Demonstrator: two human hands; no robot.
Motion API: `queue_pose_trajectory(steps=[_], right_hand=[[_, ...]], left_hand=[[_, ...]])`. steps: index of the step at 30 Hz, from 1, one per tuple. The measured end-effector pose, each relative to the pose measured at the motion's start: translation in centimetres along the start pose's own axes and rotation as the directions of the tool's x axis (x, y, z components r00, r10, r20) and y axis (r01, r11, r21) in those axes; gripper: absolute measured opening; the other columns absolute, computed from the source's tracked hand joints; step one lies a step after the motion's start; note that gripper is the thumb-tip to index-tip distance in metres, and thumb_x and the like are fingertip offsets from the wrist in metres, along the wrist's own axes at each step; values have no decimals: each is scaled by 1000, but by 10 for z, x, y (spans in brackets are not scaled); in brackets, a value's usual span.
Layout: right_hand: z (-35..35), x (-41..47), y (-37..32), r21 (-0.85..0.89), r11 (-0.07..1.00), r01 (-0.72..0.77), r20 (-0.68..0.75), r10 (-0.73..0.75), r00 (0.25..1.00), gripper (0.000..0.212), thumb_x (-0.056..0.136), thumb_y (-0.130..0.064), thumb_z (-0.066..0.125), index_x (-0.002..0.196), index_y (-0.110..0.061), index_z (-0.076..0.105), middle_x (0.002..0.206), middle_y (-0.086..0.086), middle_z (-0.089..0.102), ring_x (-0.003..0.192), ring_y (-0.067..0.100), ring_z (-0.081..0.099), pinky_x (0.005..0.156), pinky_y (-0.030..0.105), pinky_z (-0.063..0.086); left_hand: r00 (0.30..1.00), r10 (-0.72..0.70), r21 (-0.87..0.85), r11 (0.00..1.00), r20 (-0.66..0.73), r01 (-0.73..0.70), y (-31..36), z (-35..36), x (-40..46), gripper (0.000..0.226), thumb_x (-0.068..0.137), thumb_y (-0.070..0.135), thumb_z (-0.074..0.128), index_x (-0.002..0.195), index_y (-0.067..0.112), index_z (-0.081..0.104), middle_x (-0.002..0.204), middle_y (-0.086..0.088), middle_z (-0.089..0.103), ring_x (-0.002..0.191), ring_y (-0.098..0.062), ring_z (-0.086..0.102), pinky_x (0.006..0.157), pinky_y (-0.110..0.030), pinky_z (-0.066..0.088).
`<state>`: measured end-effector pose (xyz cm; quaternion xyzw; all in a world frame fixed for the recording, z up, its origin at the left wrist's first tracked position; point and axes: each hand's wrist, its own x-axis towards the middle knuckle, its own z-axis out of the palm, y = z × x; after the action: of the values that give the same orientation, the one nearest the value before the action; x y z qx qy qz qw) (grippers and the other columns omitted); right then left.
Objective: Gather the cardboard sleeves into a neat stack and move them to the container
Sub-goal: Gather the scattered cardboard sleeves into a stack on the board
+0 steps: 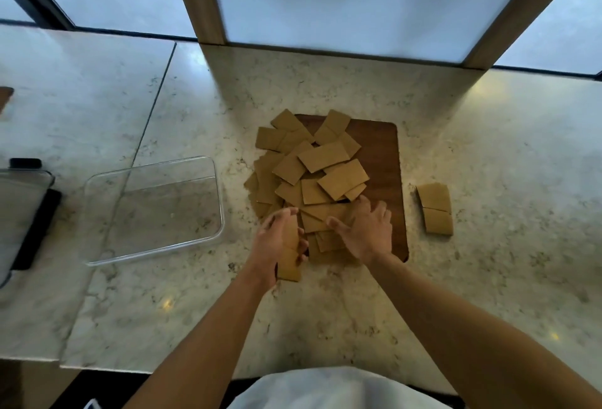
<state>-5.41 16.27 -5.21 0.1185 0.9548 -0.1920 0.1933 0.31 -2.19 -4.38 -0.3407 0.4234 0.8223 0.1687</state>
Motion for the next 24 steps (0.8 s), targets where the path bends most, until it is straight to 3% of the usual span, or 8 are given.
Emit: queue_pose_trajectory(steps=[5, 7, 9, 11, 14, 18, 21, 24], right_hand=[[13, 1, 0, 28, 1000, 11, 33, -12, 999, 100, 73, -70, 75, 149, -19, 35, 147, 18, 34, 136, 38, 35, 111, 49, 37], [14, 2, 4, 178, 984, -18, 16, 15, 1000, 85, 72, -58, 83, 137, -18, 45, 141, 14, 41, 132, 35, 40, 109, 47, 42], [11, 2, 11, 373, 927, -44, 7, 45, 999, 53, 76, -46, 85, 111, -20, 55, 119, 4, 57, 115, 27, 56, 90, 38, 53], [10, -3, 17, 540, 832, -126, 94, 89, 992, 34, 81, -39, 83, 95, -21, 58, 103, 3, 67, 95, 22, 66, 69, 32, 56], [10, -11, 22, 753, 569, -330, 330, 107, 938, 35, 86, -20, 82, 113, -14, 61, 110, 10, 69, 95, 23, 71, 59, 34, 62], [16, -26, 11, 828, 292, -479, 517, -63, 854, 45, 90, -1, 72, 130, -15, 59, 119, 11, 68, 102, 25, 73, 74, 38, 64], [27, -39, -10, 772, 495, -398, 533, -165, 830, 25, 97, -13, 66, 117, -25, 69, 118, 5, 71, 105, 22, 70, 87, 41, 61], [27, -35, -32, 601, 799, -29, 326, -213, 921, 21, 104, -34, 54, 96, -32, 74, 91, -13, 71, 87, 5, 66, 70, 19, 51]], left_hand=[[993, 28, 83, 996, -119, -18, 2, 1, 7, 24, 104, 36, 61, 119, 18, 64, 80, -10, 72, 60, -23, 68, 48, -32, 53], [986, 42, 135, 991, -164, -20, -1, 2, 12, 18, 103, 35, 64, 114, 21, 65, 78, -8, 73, 59, -22, 67, 49, -33, 54], [972, 107, 232, 971, -209, -57, -7, 3, 16, 12, 101, 32, 67, 110, 24, 66, 76, -6, 72, 56, -18, 67, 48, -33, 55], [953, 225, 401, 907, -203, -128, -13, 5, 21, 19, 99, 30, 69, 116, 22, 65, 77, -6, 70, 53, -13, 65, 48, -33, 56], [931, 299, 565, 814, -208, -136, -17, 13, 22, 34, 94, 40, 72, 122, 27, 60, 91, -10, 73, 61, -16, 68, 51, -32, 58], [897, 309, 622, 781, -316, -50, -21, 18, 18, 55, 82, 56, 79, 118, 24, 54, 97, 5, 65, 84, -12, 67, 65, -33, 60], [909, 173, 454, 891, -379, 20, -18, 13, 19, 34, 86, 40, 81, 106, 18, 65, 96, -1, 72, 89, -22, 70, 78, -43, 63], [926, 72, 284, 958, -370, 39, -13, -1, 16, 7, 93, 20, 72, 98, 18, 76, 96, -12, 80, 89, -33, 75, 82, -51, 64]])
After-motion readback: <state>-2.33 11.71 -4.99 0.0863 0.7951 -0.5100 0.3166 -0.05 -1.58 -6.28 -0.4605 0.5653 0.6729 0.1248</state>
